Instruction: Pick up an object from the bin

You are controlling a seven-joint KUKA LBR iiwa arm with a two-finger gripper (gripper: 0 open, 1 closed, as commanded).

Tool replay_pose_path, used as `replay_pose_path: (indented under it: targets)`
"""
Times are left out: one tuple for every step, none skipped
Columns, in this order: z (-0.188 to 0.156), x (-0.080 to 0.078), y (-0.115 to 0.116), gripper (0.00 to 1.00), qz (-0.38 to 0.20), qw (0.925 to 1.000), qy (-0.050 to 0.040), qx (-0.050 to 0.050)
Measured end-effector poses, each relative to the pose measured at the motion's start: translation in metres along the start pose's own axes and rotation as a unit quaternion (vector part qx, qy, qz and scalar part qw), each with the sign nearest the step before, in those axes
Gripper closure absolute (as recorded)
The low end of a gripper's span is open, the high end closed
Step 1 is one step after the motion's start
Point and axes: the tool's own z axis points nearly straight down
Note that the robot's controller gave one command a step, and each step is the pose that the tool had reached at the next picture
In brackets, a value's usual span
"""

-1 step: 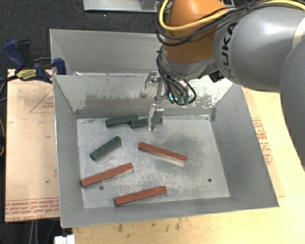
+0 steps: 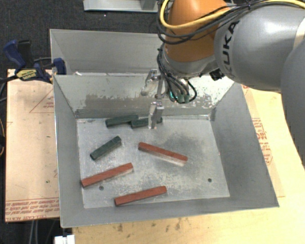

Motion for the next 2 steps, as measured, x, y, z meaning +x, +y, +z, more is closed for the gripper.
replay_pose_path:
  targets:
    - [0.003, 0.001, -0.001, 0.00, -0.003, 1.0000, -0.0025, -0.001]
    - [0.042, 0.016, 0.008, 0.00, -0.046, 0.9989, 0.0043, 0.001]
